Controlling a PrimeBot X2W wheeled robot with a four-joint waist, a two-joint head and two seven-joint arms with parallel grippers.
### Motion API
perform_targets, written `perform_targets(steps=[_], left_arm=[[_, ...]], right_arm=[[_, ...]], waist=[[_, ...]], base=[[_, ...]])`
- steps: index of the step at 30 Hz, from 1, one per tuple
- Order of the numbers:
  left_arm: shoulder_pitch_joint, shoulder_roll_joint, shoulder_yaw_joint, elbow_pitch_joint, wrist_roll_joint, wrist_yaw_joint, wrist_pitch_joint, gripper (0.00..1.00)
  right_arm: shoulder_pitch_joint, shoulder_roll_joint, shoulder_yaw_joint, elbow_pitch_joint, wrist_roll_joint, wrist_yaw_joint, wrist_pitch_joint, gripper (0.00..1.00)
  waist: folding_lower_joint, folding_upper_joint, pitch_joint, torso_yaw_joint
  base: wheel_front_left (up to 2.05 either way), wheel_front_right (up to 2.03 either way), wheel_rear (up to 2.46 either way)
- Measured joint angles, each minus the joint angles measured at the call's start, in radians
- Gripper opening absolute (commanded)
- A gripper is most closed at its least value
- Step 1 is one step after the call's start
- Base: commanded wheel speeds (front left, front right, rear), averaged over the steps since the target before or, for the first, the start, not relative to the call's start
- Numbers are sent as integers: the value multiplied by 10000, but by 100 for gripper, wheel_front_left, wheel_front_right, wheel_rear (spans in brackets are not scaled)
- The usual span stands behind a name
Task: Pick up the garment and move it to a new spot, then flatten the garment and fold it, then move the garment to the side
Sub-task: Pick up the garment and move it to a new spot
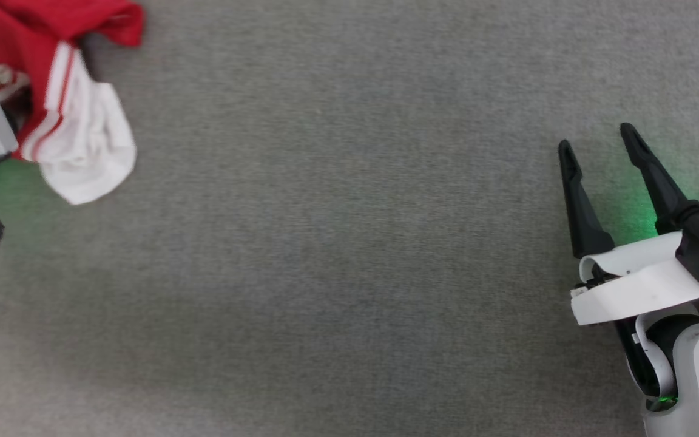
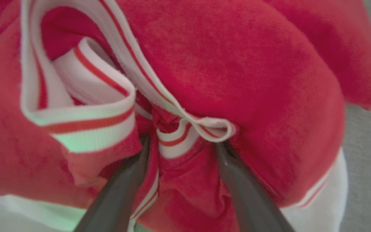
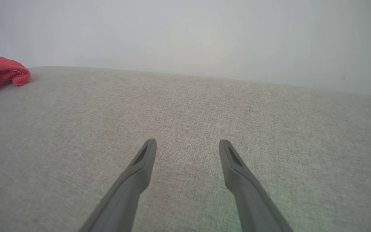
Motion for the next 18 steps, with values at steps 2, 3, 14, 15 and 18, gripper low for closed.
perform_targets(steps=[2,3,14,15,18], left_arm=[[-255,19,-92,422,75,2,-42,100],[-357,38,-117,621,121,-4,-94,100],[-1031,12,-414,2263,203,-282,-1193,0],[-1037,-19,-437,2341,199,-343,-1315,0],[-1094,-23,-614,2479,259,-447,-1597,0]], right_arm=[[-32,-12,44,-21,29,0,10,100],[-46,-19,46,-27,69,0,13,100],[186,46,-194,65,105,0,96,100],[258,71,-205,100,136,0,94,100],[411,113,-222,230,173,0,82,100]], waist=[[0,0,129,-174],[0,0,184,-249],[0,0,-125,-470],[0,0,-225,-437],[0,0,-559,-329]], base=[[0,0,0],[0,0,0],[0,0,0],[0,0,0],[0,0,0]])
